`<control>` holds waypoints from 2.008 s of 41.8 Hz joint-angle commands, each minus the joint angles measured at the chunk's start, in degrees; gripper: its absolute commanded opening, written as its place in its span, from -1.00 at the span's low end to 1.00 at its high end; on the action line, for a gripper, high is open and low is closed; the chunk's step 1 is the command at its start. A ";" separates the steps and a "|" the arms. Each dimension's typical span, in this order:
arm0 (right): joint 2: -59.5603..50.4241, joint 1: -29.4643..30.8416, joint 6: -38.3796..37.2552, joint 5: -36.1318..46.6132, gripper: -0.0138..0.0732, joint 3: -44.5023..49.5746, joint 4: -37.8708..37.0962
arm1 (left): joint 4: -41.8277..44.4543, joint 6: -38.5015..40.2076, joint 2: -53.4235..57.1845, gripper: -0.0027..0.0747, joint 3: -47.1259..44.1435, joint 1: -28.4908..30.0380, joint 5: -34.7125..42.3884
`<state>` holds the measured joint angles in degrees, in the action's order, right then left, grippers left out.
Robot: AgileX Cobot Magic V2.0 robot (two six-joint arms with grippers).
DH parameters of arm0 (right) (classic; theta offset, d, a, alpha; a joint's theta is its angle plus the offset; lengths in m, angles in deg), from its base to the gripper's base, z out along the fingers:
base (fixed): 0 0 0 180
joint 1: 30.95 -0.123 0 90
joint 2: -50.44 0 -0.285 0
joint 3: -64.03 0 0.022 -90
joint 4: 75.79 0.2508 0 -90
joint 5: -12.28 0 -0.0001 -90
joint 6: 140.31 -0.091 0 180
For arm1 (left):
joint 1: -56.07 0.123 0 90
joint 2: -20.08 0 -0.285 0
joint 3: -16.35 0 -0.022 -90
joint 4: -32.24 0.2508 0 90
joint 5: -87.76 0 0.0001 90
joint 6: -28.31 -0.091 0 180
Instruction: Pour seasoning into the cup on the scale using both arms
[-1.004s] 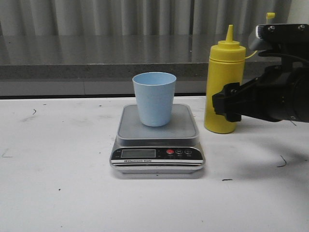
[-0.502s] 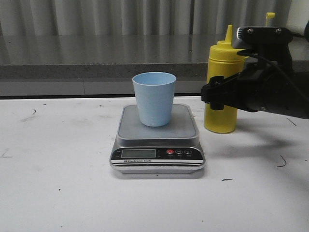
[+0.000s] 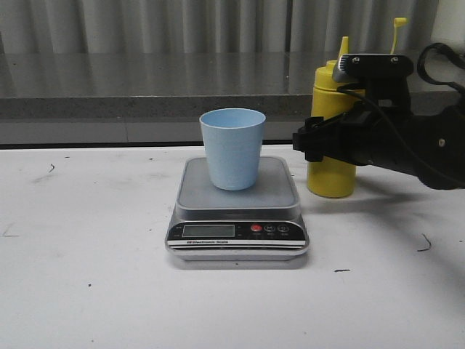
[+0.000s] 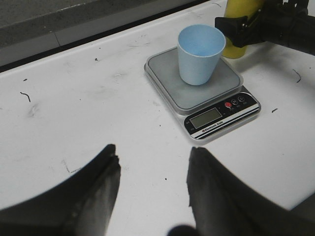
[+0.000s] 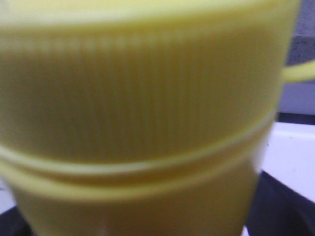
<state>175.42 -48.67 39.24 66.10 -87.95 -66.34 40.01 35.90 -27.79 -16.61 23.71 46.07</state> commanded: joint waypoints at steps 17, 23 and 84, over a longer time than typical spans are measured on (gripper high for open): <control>-13.05 0.39 7.52 -11.00 0.06 -1.42 -3.17 | -0.05 0.22 0.11 -0.12 1.50 -0.35 4.05; -21.34 0.39 16.39 -20.37 0.06 -1.63 -3.17 | -0.05 0.22 0.11 -0.12 1.50 -0.35 4.05; -21.48 -12.78 21.95 -85.22 0.05 -24.49 -76.59 | -0.05 0.22 0.11 -0.12 1.50 -0.35 4.05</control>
<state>156.39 -60.62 65.24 -18.40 -109.92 -133.49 40.01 35.90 -27.79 -16.61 23.71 46.07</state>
